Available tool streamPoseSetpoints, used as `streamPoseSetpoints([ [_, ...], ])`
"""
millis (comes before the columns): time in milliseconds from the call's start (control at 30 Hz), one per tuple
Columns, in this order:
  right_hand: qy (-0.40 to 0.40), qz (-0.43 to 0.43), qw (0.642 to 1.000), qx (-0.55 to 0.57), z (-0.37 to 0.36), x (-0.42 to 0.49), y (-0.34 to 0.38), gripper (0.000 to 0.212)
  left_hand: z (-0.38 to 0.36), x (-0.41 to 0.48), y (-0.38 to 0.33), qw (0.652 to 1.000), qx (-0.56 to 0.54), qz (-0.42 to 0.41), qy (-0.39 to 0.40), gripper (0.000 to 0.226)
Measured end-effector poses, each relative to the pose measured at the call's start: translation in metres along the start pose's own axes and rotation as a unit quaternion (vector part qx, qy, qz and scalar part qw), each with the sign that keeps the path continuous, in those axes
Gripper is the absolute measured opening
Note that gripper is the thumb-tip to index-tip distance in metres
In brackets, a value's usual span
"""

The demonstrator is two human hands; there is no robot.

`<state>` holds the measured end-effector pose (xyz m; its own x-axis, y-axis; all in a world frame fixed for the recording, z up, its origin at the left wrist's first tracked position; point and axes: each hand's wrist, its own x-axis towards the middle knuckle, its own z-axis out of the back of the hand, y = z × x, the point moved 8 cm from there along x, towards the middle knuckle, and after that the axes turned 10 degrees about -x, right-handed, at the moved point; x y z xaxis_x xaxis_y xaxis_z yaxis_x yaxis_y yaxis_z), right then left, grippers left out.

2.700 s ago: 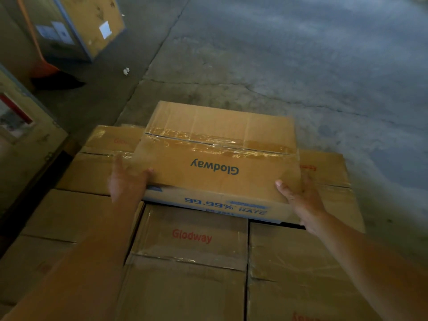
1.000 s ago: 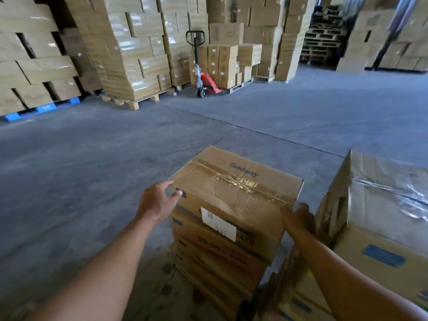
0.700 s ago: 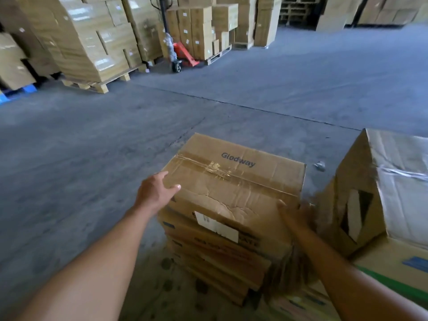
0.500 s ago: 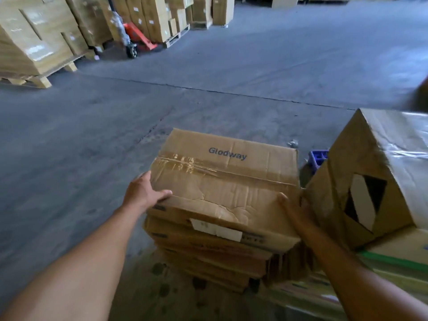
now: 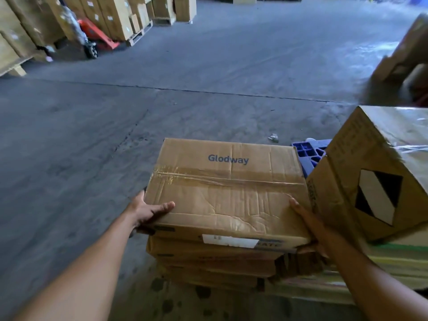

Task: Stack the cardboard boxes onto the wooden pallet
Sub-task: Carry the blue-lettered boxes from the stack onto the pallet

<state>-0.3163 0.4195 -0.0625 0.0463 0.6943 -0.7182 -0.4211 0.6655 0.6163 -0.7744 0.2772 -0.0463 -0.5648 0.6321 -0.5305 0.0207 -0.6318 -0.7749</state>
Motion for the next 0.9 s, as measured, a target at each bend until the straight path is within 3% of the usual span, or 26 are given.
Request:
streamPoseSetpoints([
  [100,0.017,0.03,0.999,-0.02,-0.003,-0.006,0.019,0.101,0.01,-0.014,0.001,0.999,-0.045,-0.02,-0.009,0.134],
  [233,0.082,0.128,0.986,-0.063,-0.028,-0.021,0.075,0.078,0.056,-0.054,0.009,0.99,-0.126,-0.023,-0.053,0.119],
  [333,0.148,0.212,0.963,-0.077,-0.067,-0.043,0.124,0.085,0.104,-0.103,0.015,0.973,-0.183,-0.047,-0.128,0.116],
  [467,0.228,0.294,0.923,-0.099,-0.126,-0.081,0.161,0.072,0.15,-0.192,0.049,0.935,-0.239,-0.067,-0.255,0.089],
  [700,0.368,0.428,0.807,-0.171,-0.19,-0.171,0.163,0.072,0.145,-0.362,0.139,0.853,-0.308,-0.059,-0.418,0.15],
  [900,0.45,0.443,0.744,-0.22,-0.212,-0.225,0.103,0.057,0.1,-0.487,0.206,0.798,-0.304,-0.005,-0.52,0.154],
])
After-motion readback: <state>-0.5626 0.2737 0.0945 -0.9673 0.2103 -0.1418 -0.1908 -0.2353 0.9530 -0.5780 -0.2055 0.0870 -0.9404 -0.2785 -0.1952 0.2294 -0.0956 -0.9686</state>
